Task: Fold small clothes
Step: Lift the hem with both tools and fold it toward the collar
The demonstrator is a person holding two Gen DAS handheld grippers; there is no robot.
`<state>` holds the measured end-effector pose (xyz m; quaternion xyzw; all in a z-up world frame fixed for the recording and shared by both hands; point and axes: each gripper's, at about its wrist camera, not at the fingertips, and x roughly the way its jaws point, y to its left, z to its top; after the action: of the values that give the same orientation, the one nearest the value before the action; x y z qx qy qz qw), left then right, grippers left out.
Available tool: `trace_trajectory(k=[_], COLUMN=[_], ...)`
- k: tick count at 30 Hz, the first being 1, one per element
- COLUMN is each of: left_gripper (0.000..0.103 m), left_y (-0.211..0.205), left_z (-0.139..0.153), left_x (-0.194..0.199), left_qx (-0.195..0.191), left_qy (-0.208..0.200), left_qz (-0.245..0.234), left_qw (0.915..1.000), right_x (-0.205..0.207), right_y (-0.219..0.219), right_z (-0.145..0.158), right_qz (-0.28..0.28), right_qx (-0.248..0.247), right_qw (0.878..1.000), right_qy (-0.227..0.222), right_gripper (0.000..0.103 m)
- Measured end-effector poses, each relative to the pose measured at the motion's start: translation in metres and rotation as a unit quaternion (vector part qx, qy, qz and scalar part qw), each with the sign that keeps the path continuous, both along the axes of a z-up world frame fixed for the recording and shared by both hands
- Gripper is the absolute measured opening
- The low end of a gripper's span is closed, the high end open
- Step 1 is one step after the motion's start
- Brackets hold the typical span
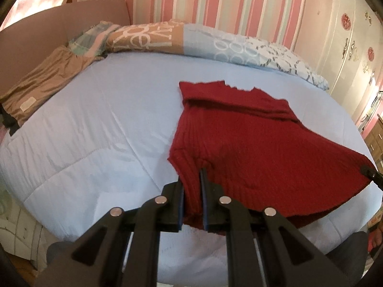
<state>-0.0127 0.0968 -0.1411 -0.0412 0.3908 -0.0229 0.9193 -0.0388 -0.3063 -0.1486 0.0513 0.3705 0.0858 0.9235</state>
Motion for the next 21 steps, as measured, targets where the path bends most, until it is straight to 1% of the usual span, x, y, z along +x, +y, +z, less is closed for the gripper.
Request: trace_trajectory(k=[5,10,15,19,21], left_gripper=[0.011,0.011,0.011,0.011,0.011], left_y=[-0.001,0.000,0.005,0.008,0.007], left_z=[0.018,0.033,0.035,0.034,0.035], left_x=[-0.002,0.000,0.010,0.024,0.032], left_qx=[0.001,-0.010,-0.018,-0.021,-0.024], left_qy=[-0.027,-0.038,-0.035,-0.034,-0.035], left_qz=[0.000,0.002,0.009,0.013,0.013], left_qw=[0.9996,0.9992,0.9992,0.9991,0.9990], right_x=[-0.003,-0.003,0.003,0.017,0.029], right_y=[-0.003,-0.011,-0.019,-0.017,-0.018], right_z=[0.014,0.023,0.024,0.027,0.031], right_qz=[-0.001,-0.006,-0.012,-0.010,-0.012], right_qx=[-0.004,0.002,0.015,0.018,0.031], right_qw=[1.000,1.000,1.000,0.999,0.999], right_qy=[-0.022,-0.029,-0.025,-0.025,-0.028], right_gripper=[0.009,0.009,0.009,0.009,0.009])
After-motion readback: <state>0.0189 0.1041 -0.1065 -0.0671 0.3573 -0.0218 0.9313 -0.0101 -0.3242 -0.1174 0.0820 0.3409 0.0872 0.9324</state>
